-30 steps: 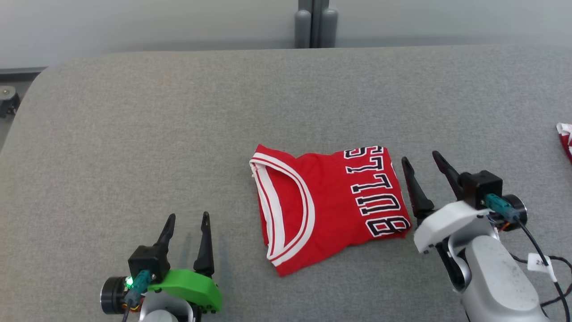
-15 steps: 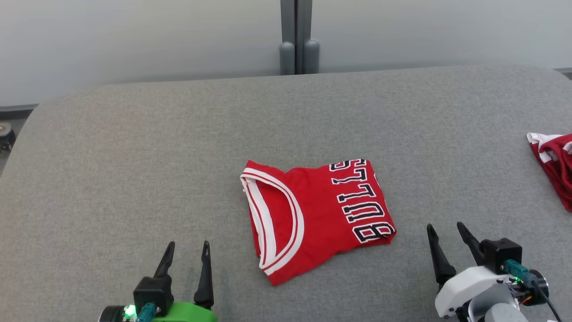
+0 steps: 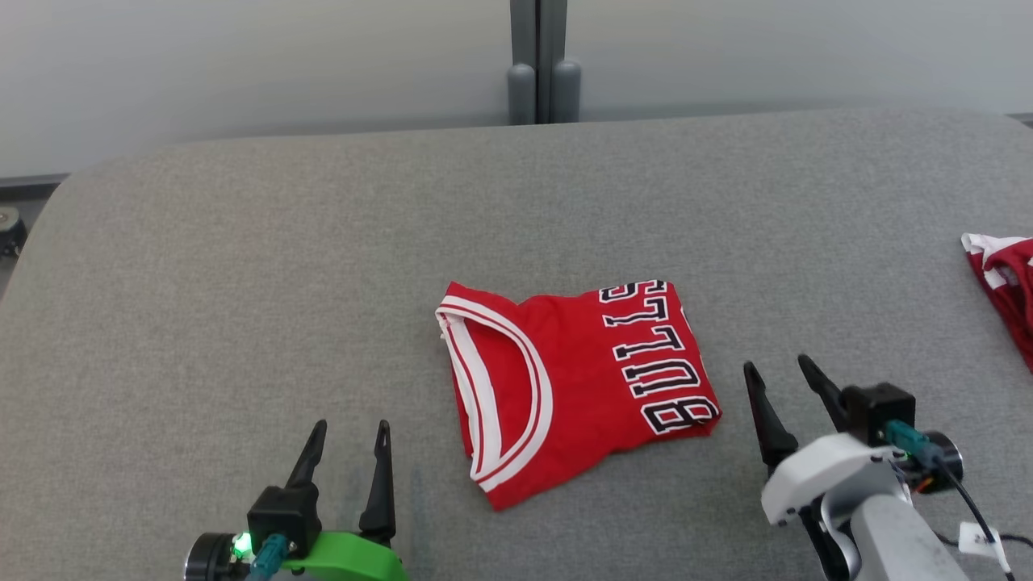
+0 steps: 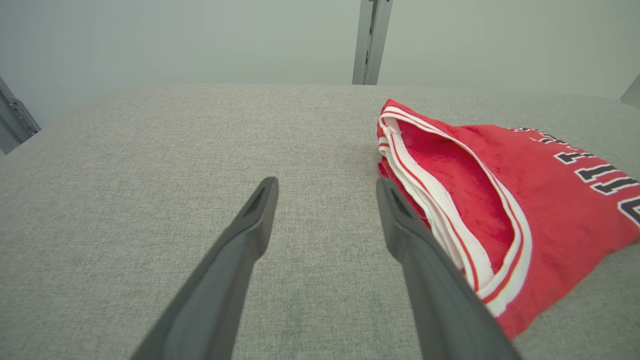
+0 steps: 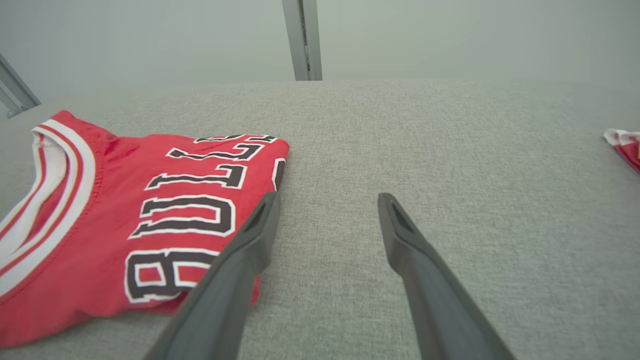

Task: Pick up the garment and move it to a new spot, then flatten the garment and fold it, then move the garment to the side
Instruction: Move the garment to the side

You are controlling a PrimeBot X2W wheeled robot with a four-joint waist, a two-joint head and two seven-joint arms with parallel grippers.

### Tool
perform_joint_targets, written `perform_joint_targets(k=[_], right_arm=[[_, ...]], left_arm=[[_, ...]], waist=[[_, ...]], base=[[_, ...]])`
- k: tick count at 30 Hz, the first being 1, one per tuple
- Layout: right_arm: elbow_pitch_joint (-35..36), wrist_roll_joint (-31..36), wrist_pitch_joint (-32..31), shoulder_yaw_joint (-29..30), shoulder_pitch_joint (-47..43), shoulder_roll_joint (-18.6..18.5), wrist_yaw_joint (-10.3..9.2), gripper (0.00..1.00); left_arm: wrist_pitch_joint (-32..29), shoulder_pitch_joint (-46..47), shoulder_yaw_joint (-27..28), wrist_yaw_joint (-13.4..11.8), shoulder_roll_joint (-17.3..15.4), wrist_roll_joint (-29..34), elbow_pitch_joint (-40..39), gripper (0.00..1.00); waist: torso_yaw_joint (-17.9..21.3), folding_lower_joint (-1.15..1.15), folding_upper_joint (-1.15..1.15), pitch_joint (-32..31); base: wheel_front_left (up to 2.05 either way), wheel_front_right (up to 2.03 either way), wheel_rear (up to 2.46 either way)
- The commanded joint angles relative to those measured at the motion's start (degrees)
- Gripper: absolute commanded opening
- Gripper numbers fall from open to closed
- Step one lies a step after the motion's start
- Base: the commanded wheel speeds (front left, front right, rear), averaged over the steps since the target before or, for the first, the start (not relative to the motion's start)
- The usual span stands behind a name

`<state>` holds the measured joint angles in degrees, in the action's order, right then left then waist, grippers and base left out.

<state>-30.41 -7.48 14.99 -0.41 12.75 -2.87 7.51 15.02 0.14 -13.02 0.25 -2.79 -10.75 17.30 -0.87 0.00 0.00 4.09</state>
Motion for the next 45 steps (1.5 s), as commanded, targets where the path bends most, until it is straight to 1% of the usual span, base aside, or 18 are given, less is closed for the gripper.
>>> perform_joint_targets(k=[1, 7, 9, 11, 12, 13, 14, 15, 18, 21, 24, 27, 32, 38, 41, 45], right_arm=[[-0.61, 0.53, 0.26, -0.84, 2.51, -0.14, -0.06, 1.00], [-7.40, -0.98, 0.25, -6.64, 11.63, -0.14, -0.06, 1.00], [-11.27, -0.15, 0.25, -8.37, 13.38, -0.22, -0.06, 1.00], [-16.38, 0.73, -0.34, -8.62, 14.11, -0.27, -0.06, 1.00], [-21.31, 1.16, -1.35, -8.44, 14.79, -0.26, -0.07, 1.00], [-23.72, 1.18, -1.82, -8.52, 14.57, -0.27, -0.09, 0.85], [-25.10, 0.54, -1.70, -8.50, 14.35, -0.25, -0.09, 0.32], [-26.24, -0.04, -1.44, -8.47, 14.33, -0.24, -0.09, 0.00], [-27.74, 0.47, -0.63, -6.90, 14.66, -0.46, -0.17, 0.00], [-26.97, 0.81, -0.33, -3.82, 14.81, -1.01, -0.37, 0.00], [-23.98, 1.84, -0.11, -1.18, 13.98, -0.52, -0.27, 0.00], [-21.98, 2.22, -0.04, -0.13, 13.10, -0.32, -0.15, 0.00], [-20.10, 1.17, 0.11, -0.95, 12.28, -0.28, -0.14, 0.00], [-18.71, -0.60, 0.12, -1.96, 11.40, -0.19, -0.08, 0.00], [-18.16, -1.21, 0.12, -2.26, 11.02, -0.20, -0.08, 0.00], [-16.37, -1.47, 0.12, -0.79, 10.23, -0.14, -0.08, 0.00]], left_arm=[[0.16, 1.37, -0.03, 0.11, -0.26, -0.52, -0.13, 1.00], [0.16, 4.08, -1.26, 0.50, -0.26, -0.94, 0.38, 1.00], [0.16, 4.54, -1.60, 0.47, -0.26, -1.12, 0.54, 1.00], [0.16, 4.69, -1.99, 0.37, -0.26, -1.24, 0.72, 1.00], [0.16, 4.72, -2.31, 0.24, -0.26, -1.40, 0.76, 1.00], [0.16, 4.74, -2.38, 0.19, -0.26, -1.42, 0.83, 1.00], [0.16, 4.76, -2.39, 0.17, -0.26, -1.41, 0.86, 1.00], [0.16, 4.69, -2.26, 0.13, -0.26, -1.34, 0.76, 1.00], [0.16, 4.24, -1.78, 0.37, -0.26, -0.88, 0.50, 1.00], [0.16, 3.87, -1.54, 0.72, -0.25, -0.37, 0.15, 1.00], [0.16, 3.74, -1.77, 1.15, -0.26, -0.43, -0.36, 1.00], [0.16, 4.09, -2.63, 1.65, -0.26, -0.81, -0.81, 1.00], [0.16, 5.24, -4.39, 2.01, -0.26, -1.46, -1.15, 1.00], [0.16, 5.76, -6.52, 2.38, -0.30, -1.03, -1.10, 1.00], [0.16, 6.49, -6.74, 2.54, -0.32, -0.82, -0.69, 1.00], [0.16, 7.55, -7.93, 3.39, -0.32, -0.38, 0.43, 1.00]], waist=[[-1.11, 0.00, 0.00, 2.28], [-3.26, 0.00, 0.00, 5.69], [-3.87, 0.00, 0.00, 6.24], [-4.34, 0.00, 0.00, 6.36], [-4.62, 0.00, 0.00, 6.40], [-4.67, 0.00, 0.00, 6.42], [-4.61, 0.00, 0.00, 6.42], [-4.28, 0.00, 0.00, 6.35], [-2.31, 0.00, 0.00, 5.70], [1.14, 0.00, 0.00, 4.72], [5.80, 0.00, 0.00, 3.76], [10.60, 0.00, 0.00, 3.31], [19.55, 0.00, 0.00, 3.22], [28.18, 0.00, 0.00, 3.90], [31.13, 0.00, 0.00, 4.53], [31.84, 0.00, 0.00, 5.88]], base=[[0.00, 0.00, 0.00], [0.00, 0.00, 0.00], [0.00, 0.00, 0.00], [0.00, 0.00, 0.00], [0.00, 0.00, 0.00], [0.00, 0.00, 0.00], [0.00, 0.00, 0.00], [0.00, 0.00, 0.00], [0.00, 0.00, 0.00], [0.00, 0.00, 0.00], [0.00, 0.00, 0.00], [0.00, 0.00, 0.00], [0.00, 0.00, 0.00], [0.00, 0.00, 0.00], [0.00, 0.00, 0.00], [0.00, 0.00, 0.00]])
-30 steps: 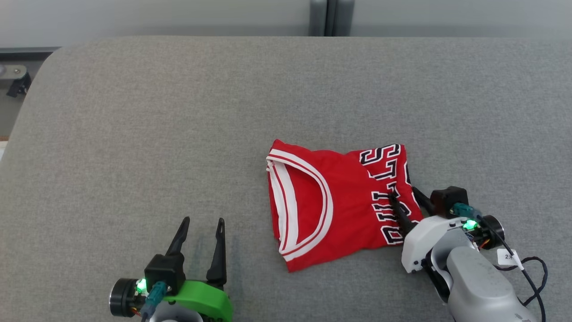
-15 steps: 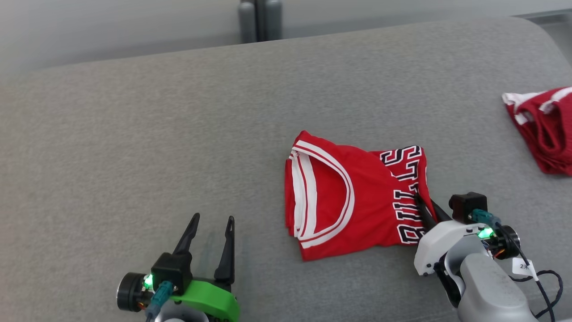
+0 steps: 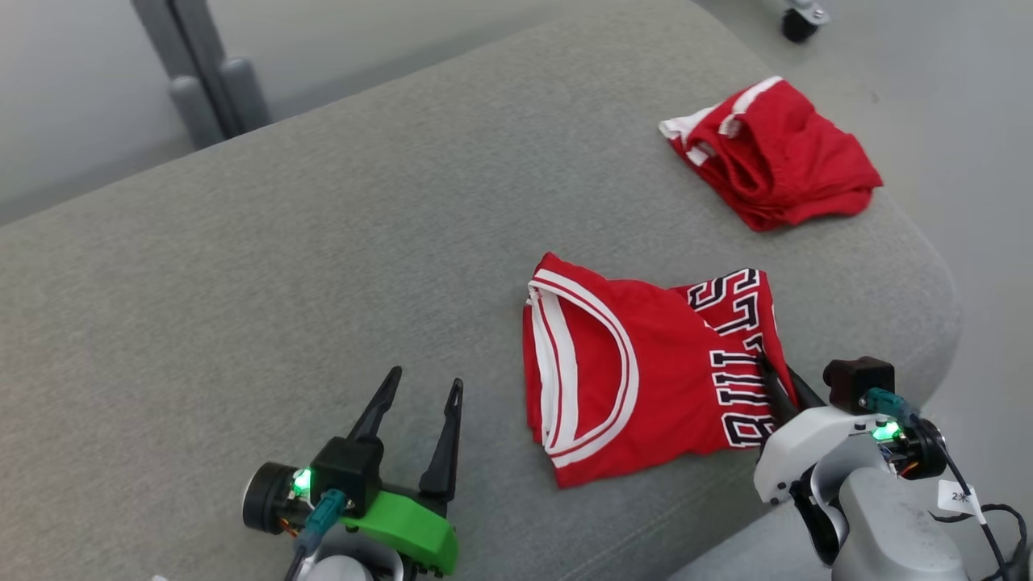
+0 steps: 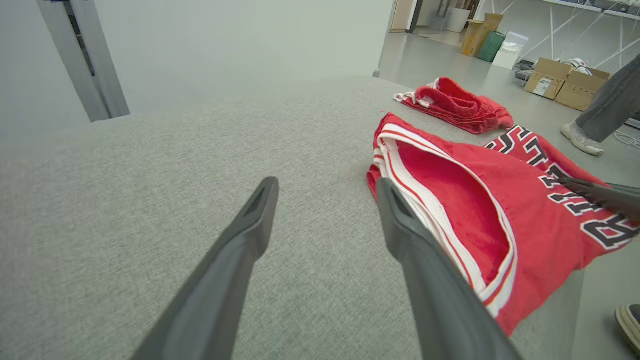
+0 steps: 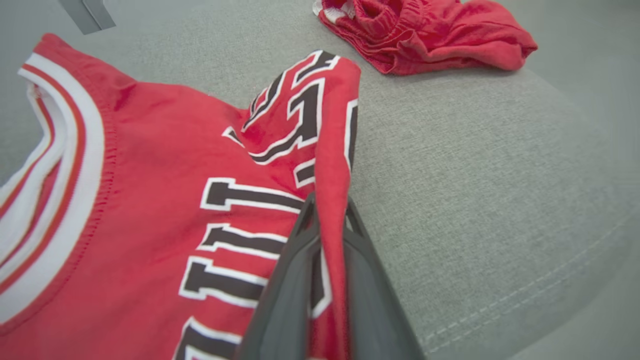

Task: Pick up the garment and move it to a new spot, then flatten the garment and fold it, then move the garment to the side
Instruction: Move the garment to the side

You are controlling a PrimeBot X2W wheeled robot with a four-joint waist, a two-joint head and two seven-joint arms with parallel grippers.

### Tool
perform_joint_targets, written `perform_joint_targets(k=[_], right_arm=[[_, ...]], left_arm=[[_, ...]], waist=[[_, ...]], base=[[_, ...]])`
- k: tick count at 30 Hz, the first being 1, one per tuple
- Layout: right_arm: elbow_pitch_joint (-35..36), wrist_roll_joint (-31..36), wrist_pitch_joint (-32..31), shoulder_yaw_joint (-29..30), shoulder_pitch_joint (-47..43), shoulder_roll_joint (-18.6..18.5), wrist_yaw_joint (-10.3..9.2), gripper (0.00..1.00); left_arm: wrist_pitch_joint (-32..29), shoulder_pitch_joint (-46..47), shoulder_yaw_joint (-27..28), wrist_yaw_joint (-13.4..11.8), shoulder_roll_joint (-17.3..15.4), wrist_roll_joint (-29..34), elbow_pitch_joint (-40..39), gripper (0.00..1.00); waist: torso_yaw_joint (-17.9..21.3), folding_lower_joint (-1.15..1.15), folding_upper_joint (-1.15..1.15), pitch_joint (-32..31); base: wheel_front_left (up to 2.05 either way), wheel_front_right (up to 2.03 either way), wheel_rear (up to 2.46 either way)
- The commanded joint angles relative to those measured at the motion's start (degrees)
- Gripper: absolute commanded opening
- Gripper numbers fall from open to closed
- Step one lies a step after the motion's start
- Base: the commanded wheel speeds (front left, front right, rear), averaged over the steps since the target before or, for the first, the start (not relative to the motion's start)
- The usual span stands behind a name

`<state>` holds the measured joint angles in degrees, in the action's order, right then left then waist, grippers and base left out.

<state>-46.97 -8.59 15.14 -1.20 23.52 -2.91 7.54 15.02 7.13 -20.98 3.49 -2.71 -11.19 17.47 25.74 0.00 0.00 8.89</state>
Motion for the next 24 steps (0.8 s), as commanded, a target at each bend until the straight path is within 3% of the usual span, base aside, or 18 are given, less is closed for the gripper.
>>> perform_joint_targets(k=[1, 9, 15, 19, 24], right_arm=[[0.64, -0.49, -0.03, 0.16, -0.62, -0.05, -0.12, 0.00], [2.41, 0.32, -0.02, -1.94, 4.73, -0.05, -0.12, 0.00], [1.48, 2.98, -0.02, -0.78, 14.62, -1.18, -0.12, 0.00], [-1.33, 5.92, -0.02, 3.83, 22.42, -4.45, -0.12, 0.00], [-6.98, 11.48, -0.05, 14.98, 30.24, -10.55, -0.12, 0.00]], left_arm=[[0.16, 0.83, -0.03, 0.25, -0.42, 0.21, 0.46, 1.00], [0.16, 1.64, 2.23, 0.75, -0.42, 2.64, 0.89, 1.00], [0.16, 3.33, 3.99, 1.89, -0.57, 5.10, 1.09, 1.00], [0.16, 5.58, 4.87, 2.53, -1.43, 6.74, 0.88, 1.00], [0.16, 7.74, 6.37, 2.92, -2.17, 7.67, 1.37, 1.00]], waist=[[5.29, 0.00, 0.00, 1.41], [5.11, 0.00, 0.00, 5.35], [1.76, 0.00, 0.00, 10.14], [-1.05, 0.00, 0.00, 14.10], [-4.03, 0.00, 0.00, 17.64]], base=[[0.00, 0.00, 0.00], [0.00, 0.00, 0.00], [0.00, 0.00, 0.00], [0.00, 0.00, 0.00], [0.00, 0.00, 0.00]])
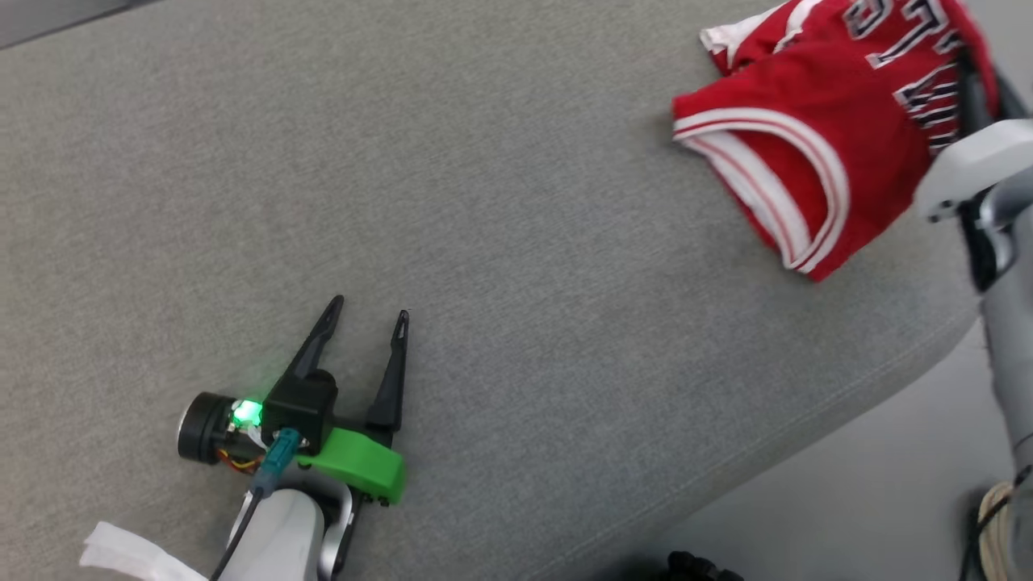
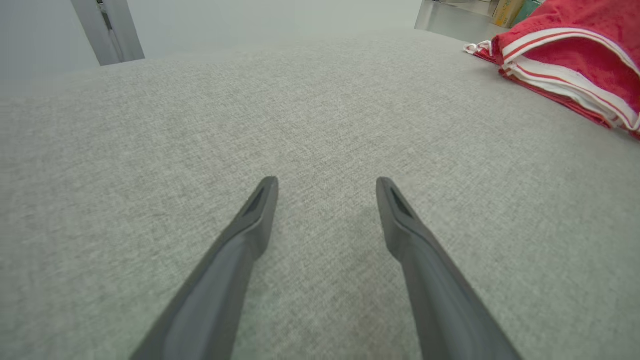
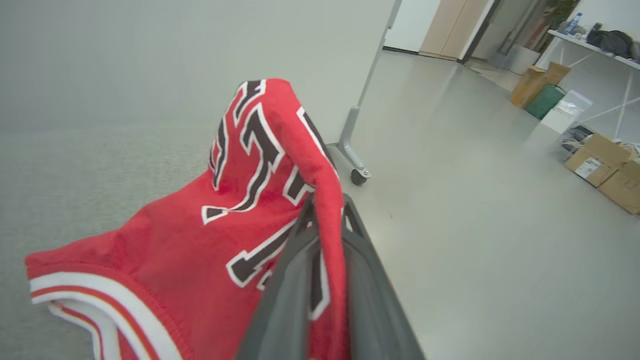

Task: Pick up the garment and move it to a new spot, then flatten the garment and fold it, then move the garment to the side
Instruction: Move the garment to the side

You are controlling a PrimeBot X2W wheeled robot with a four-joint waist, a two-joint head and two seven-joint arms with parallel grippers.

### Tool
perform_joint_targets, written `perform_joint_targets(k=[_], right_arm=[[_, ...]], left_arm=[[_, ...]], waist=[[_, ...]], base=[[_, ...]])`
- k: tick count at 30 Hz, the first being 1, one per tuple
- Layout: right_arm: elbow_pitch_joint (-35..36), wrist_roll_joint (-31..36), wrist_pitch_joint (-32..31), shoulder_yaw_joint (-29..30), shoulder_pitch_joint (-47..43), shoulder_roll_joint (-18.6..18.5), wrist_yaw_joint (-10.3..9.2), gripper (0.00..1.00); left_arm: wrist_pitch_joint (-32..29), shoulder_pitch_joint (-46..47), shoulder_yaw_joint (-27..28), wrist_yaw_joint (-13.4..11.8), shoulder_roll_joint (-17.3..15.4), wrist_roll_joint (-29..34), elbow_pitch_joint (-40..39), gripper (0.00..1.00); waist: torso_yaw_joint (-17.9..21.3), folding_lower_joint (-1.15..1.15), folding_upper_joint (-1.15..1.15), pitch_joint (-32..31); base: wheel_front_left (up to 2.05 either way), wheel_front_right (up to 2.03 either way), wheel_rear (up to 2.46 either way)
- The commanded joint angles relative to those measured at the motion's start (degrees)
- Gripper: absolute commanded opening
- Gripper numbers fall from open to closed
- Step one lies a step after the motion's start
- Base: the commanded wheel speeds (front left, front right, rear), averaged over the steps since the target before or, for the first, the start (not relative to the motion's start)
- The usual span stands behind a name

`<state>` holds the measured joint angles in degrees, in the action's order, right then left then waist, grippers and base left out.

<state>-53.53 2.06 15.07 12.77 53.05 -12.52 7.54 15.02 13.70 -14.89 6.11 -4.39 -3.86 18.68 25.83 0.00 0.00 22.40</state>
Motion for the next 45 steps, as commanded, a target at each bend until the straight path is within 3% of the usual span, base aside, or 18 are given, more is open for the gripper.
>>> perform_joint_targets(k=[1, 2, 3, 5, 10, 13, 19, 28, 38, 45], right_arm=[[-1.28, 2.02, -0.07, 3.13, 1.50, -1.90, -0.12, 0.00], [-2.22, 3.98, -0.09, 5.86, 2.16, -2.87, -0.12, 0.00], [-2.78, 5.55, -0.17, 7.77, 2.55, -3.54, -0.12, 0.09], [-3.80, 9.02, -0.75, 12.21, 2.90, -4.72, -0.12, 1.00], [-3.18, 15.74, -0.33, 20.80, 1.92, -4.31, -0.12, 1.00], [-1.63, 17.63, 0.11, 20.99, 1.51, -2.24, -0.12, 1.00], [10.71, 11.63, 0.14, 13.81, -2.39, 4.73, -0.12, 1.00], [25.84, -3.27, 0.16, -0.95, -15.37, 8.46, -0.12, 1.00], [29.70, -10.10, 0.17, -7.84, -28.79, 9.47, -0.11, 1.00], [29.94, -11.96, 0.17, -8.92, -34.53, 9.43, -0.12, 1.00]], left_arm=[[0.16, 1.47, 0.47, 0.38, -0.58, 0.48, 0.31, 1.00], [0.15, 1.67, 0.68, 0.33, -0.73, 0.65, 0.48, 1.00], [0.15, 1.75, 0.90, 0.32, -0.85, 0.76, 0.64, 1.00], [0.04, 1.97, 1.24, 0.35, -0.91, 0.99, 0.95, 1.00], [0.00, 1.87, 2.60, -0.05, -0.51, 0.61, 1.26, 1.00], [0.00, 1.35, 3.45, -0.47, -0.08, 0.39, 1.21, 1.00], [0.07, 0.30, 5.03, -1.16, 0.73, -0.28, 0.75, 1.00], [0.08, -2.89, 9.37, -3.38, 1.29, -2.36, -0.21, 1.00], [0.07, -6.56, 11.96, -5.29, 1.39, -5.11, -0.63, 1.00], [0.07, -9.11, 12.33, -6.51, 1.39, -6.03, -0.30, 1.00]], waist=[[-4.58, 0.00, 0.00, 4.54], [-5.01, 0.00, 0.00, 4.88], [-5.33, 0.00, 0.00, 5.11], [-5.81, 0.00, 0.00, 5.29], [-6.54, 0.00, 0.00, 3.94], [-6.65, 0.00, 0.00, 2.27], [-7.51, 0.00, 0.00, -2.00], [-11.73, 0.00, 0.00, -8.38], [-17.53, 0.00, 0.00, -13.52], [-20.57, 0.00, 0.00, -16.27]], base=[[0.00, 0.00, 0.00], [0.00, 0.00, 0.00], [0.00, 0.00, 0.00], [0.00, 0.00, 0.00], [0.00, 0.00, 0.00], [0.00, 0.00, 0.00], [0.00, 0.00, 0.00], [0.00, 0.00, 0.00], [0.00, 0.00, 0.00], [0.00, 0.00, 0.00]])
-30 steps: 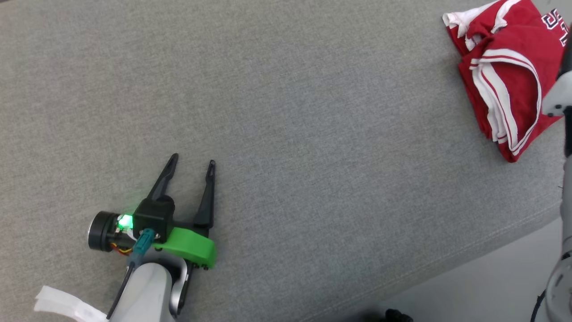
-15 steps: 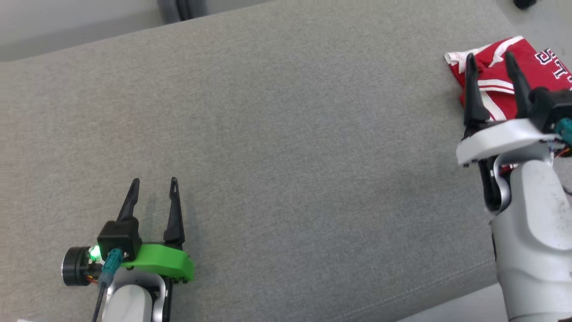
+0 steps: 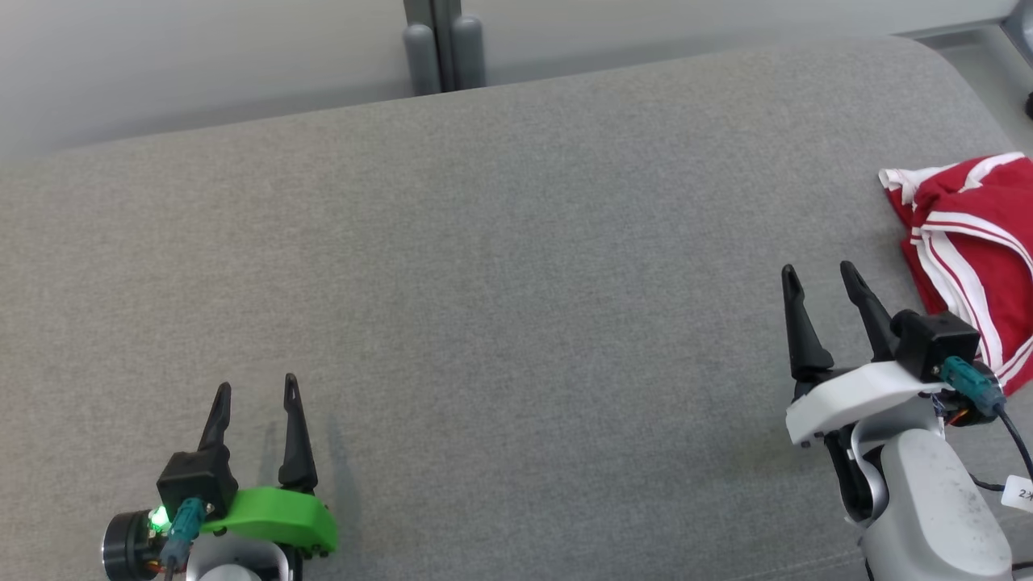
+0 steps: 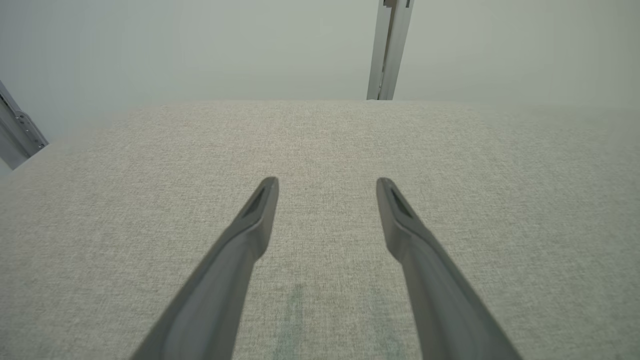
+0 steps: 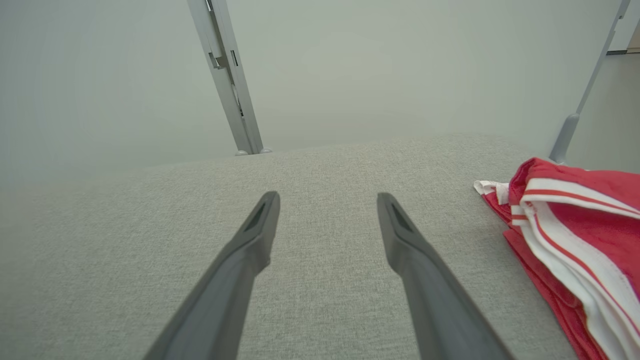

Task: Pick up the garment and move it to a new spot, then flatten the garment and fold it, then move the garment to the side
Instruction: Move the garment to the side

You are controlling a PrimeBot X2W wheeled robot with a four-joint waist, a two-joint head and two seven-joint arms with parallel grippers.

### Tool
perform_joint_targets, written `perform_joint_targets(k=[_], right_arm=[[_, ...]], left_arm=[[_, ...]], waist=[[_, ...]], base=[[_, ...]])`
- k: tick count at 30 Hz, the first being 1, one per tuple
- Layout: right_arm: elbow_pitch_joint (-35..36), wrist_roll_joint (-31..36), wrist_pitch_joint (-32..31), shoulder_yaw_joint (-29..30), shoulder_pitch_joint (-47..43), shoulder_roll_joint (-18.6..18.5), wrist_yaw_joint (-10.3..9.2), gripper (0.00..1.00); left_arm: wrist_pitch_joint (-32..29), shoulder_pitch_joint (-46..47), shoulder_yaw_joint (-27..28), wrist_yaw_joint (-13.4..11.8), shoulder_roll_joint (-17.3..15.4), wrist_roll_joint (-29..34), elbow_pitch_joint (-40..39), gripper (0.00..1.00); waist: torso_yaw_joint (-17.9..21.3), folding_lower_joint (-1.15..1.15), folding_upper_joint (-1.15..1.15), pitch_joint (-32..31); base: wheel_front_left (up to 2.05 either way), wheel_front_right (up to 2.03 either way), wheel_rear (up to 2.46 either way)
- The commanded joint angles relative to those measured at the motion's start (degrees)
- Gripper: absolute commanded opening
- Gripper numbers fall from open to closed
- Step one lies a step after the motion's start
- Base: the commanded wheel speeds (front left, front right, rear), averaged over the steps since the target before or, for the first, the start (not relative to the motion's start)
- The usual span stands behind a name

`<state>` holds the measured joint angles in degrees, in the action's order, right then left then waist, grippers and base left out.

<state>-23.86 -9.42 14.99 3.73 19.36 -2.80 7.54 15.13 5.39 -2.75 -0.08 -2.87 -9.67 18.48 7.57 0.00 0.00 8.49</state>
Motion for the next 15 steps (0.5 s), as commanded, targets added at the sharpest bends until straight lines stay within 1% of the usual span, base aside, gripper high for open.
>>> perform_joint_targets(k=[1, 3, 10, 15], right_arm=[[0.39, -0.46, 0.25, -0.22, -1.34, -0.29, -0.11, 1.00], [0.67, -0.42, 0.25, -0.55, -2.53, -0.27, -0.11, 1.00], [0.90, -1.06, 0.25, -0.73, -5.62, -0.26, -0.12, 1.00], [1.02, -1.09, 0.25, -1.19, -7.11, -0.25, -0.11, 1.00]], left_arm=[[-0.03, -1.17, 0.22, -0.24, -0.12, -0.21, -0.13, 1.00], [-0.04, -2.02, 0.48, -0.41, -0.13, -0.54, -0.24, 1.00], [-0.03, -4.32, 0.94, 0.27, -0.12, -1.89, -0.64, 1.00], [-0.03, -5.38, 1.11, -0.13, -0.13, -2.61, -0.69, 1.00]], waist=[[-2.57, 0.00, 0.00, -2.72], [-3.06, 0.00, 0.00, -3.48], [-3.96, 0.00, 0.00, -5.68], [-4.15, 0.00, 0.00, -6.51]], base=[[0.00, 0.00, 0.00], [0.00, 0.00, 0.00], [0.00, 0.00, 0.00], [0.00, 0.00, 0.00]])
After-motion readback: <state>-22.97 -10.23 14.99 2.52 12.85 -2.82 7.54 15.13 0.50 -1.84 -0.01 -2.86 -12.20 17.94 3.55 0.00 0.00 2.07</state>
